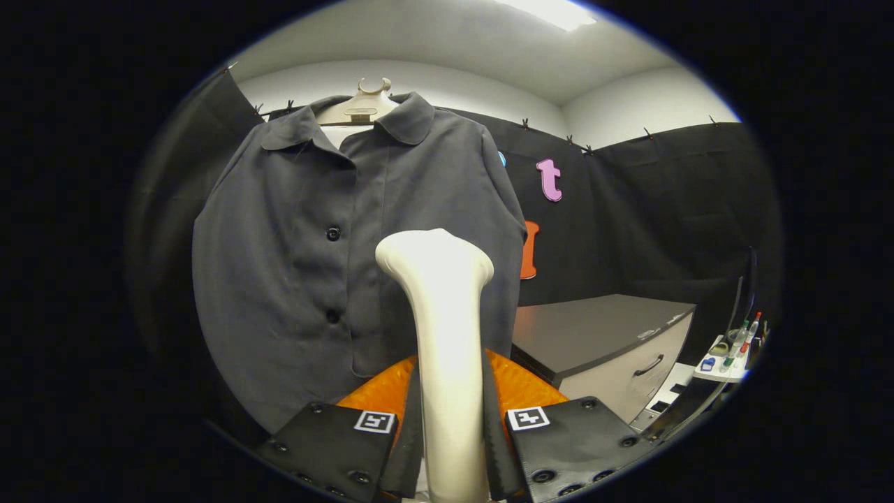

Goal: Iron the clothes twice with a garment steamer, once on the left side and once on the right side.

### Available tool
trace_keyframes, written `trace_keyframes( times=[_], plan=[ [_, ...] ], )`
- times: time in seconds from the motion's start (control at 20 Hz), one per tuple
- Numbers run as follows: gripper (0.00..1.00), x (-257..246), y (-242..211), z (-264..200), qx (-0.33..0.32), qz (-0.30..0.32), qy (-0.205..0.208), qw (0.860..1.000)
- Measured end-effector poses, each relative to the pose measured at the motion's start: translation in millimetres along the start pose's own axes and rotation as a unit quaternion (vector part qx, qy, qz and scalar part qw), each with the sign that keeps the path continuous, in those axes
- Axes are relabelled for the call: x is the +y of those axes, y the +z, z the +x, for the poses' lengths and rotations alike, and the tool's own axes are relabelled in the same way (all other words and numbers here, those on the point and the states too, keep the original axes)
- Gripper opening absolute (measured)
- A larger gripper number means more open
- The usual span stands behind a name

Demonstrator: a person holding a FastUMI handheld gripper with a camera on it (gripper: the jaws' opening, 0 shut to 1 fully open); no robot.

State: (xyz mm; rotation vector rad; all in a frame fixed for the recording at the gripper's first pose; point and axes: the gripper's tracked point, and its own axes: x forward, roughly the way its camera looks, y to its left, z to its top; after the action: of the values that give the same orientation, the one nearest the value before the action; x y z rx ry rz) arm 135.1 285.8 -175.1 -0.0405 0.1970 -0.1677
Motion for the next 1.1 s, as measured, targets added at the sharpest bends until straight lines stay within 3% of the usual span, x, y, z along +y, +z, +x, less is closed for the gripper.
trace_keyframes(
  times=[1.1],
  plan=[
    [0.45, -7.4, -140.0, -35.0, 0.133, -0.017, 0.004, 0.991]
  ],
)
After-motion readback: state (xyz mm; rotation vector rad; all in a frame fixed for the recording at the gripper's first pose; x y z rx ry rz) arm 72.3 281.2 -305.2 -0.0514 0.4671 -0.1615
